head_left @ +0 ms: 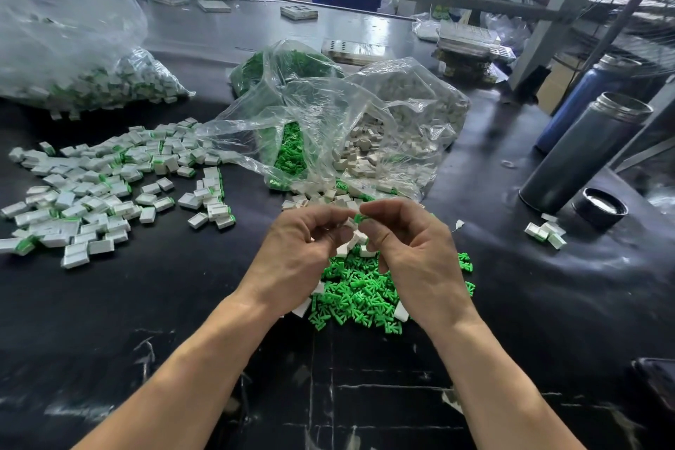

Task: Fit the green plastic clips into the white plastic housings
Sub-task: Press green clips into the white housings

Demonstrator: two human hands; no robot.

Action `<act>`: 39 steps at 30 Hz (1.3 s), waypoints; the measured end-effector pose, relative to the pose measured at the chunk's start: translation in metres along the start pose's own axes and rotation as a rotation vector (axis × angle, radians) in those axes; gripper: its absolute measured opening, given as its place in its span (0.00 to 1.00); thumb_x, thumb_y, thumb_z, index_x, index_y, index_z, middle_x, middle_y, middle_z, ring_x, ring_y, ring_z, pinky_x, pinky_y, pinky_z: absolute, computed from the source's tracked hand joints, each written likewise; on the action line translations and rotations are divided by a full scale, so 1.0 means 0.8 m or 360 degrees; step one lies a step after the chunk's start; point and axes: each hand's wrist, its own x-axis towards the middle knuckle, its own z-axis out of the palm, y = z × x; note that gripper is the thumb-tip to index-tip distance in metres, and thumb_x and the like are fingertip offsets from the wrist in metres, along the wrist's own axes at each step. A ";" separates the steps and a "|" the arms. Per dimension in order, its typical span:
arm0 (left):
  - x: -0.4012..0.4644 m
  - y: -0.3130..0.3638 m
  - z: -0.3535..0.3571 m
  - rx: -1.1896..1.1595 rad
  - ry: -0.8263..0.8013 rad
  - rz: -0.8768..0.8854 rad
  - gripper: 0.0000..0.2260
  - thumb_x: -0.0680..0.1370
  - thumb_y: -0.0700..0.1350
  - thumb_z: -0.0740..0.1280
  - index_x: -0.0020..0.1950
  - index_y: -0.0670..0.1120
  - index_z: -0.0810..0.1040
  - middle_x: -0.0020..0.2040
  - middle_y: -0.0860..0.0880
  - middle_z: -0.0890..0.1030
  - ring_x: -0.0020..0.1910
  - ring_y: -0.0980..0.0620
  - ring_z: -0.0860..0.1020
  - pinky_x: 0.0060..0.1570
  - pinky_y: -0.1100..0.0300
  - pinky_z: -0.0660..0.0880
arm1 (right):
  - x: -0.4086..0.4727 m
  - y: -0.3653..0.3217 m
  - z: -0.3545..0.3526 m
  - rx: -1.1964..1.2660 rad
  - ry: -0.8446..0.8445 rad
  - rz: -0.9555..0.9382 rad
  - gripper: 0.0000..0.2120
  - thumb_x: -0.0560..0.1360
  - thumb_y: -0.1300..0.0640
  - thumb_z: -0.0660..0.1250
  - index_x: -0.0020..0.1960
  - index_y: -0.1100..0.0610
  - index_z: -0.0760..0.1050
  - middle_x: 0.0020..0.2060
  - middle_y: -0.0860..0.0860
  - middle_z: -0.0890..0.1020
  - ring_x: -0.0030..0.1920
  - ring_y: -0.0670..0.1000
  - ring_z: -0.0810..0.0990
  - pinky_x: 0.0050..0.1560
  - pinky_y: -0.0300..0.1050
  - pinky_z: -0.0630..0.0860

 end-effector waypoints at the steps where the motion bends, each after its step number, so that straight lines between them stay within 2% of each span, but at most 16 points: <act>1: 0.000 0.000 0.000 0.0005 0.0002 -0.0001 0.09 0.80 0.37 0.70 0.57 0.48 0.86 0.43 0.56 0.86 0.37 0.64 0.77 0.40 0.69 0.73 | 0.000 0.000 0.000 -0.0019 -0.0008 -0.0011 0.08 0.78 0.63 0.74 0.52 0.51 0.83 0.41 0.48 0.86 0.38 0.45 0.81 0.37 0.35 0.75; 7: -0.002 0.001 -0.003 0.0032 0.0028 -0.0013 0.09 0.79 0.39 0.71 0.58 0.48 0.85 0.44 0.56 0.86 0.39 0.65 0.79 0.40 0.70 0.74 | -0.002 0.001 0.000 -0.0155 0.0003 -0.0100 0.10 0.77 0.63 0.75 0.50 0.48 0.84 0.41 0.46 0.86 0.39 0.44 0.81 0.40 0.37 0.75; 12: 0.000 0.000 -0.004 0.0021 0.0043 -0.0030 0.03 0.78 0.41 0.73 0.50 0.49 0.85 0.37 0.57 0.83 0.34 0.62 0.77 0.37 0.66 0.74 | -0.001 0.004 -0.001 -0.0275 0.0004 -0.0090 0.10 0.77 0.60 0.75 0.50 0.46 0.84 0.43 0.45 0.86 0.40 0.44 0.82 0.42 0.38 0.75; 17: 0.000 -0.002 -0.004 0.0034 0.0037 -0.0054 0.03 0.78 0.41 0.74 0.49 0.49 0.85 0.38 0.54 0.83 0.36 0.61 0.78 0.38 0.66 0.74 | -0.002 0.003 -0.003 -0.0363 -0.0006 -0.0098 0.08 0.77 0.59 0.76 0.50 0.46 0.85 0.44 0.45 0.86 0.44 0.46 0.84 0.44 0.40 0.79; 21: 0.001 0.000 -0.004 0.0035 0.0019 -0.0042 0.03 0.78 0.42 0.74 0.50 0.48 0.85 0.42 0.52 0.85 0.38 0.59 0.78 0.41 0.64 0.74 | -0.001 0.000 -0.001 -0.0034 0.0004 0.0125 0.06 0.76 0.62 0.75 0.50 0.52 0.84 0.38 0.47 0.86 0.35 0.45 0.81 0.33 0.38 0.76; 23: 0.000 0.001 -0.004 0.0013 0.0017 -0.0041 0.03 0.77 0.43 0.74 0.50 0.48 0.85 0.41 0.51 0.84 0.38 0.59 0.77 0.40 0.64 0.74 | -0.001 -0.001 -0.002 0.0057 0.0006 0.0166 0.05 0.77 0.64 0.75 0.48 0.55 0.84 0.34 0.49 0.84 0.31 0.46 0.79 0.31 0.37 0.75; 31: 0.002 0.003 -0.003 -0.0144 0.0115 -0.0113 0.03 0.76 0.40 0.75 0.48 0.46 0.85 0.40 0.50 0.85 0.33 0.58 0.77 0.37 0.63 0.76 | -0.002 0.000 0.003 -0.0088 0.0065 0.0086 0.12 0.76 0.64 0.75 0.42 0.47 0.85 0.33 0.51 0.84 0.30 0.47 0.78 0.30 0.39 0.75; 34: 0.002 0.003 -0.003 -0.0139 0.0101 -0.0115 0.04 0.74 0.38 0.76 0.47 0.45 0.86 0.38 0.49 0.85 0.33 0.56 0.77 0.36 0.62 0.76 | -0.003 0.000 0.003 -0.0134 0.0087 0.0103 0.12 0.76 0.64 0.75 0.42 0.46 0.85 0.32 0.51 0.84 0.30 0.48 0.79 0.30 0.42 0.77; 39: 0.002 0.005 -0.004 -0.0016 0.0073 -0.0035 0.06 0.73 0.33 0.76 0.46 0.43 0.86 0.35 0.54 0.84 0.33 0.62 0.79 0.36 0.68 0.75 | -0.006 -0.001 0.003 -0.0245 0.0096 0.0137 0.11 0.75 0.64 0.76 0.42 0.48 0.85 0.31 0.51 0.84 0.30 0.48 0.79 0.31 0.45 0.80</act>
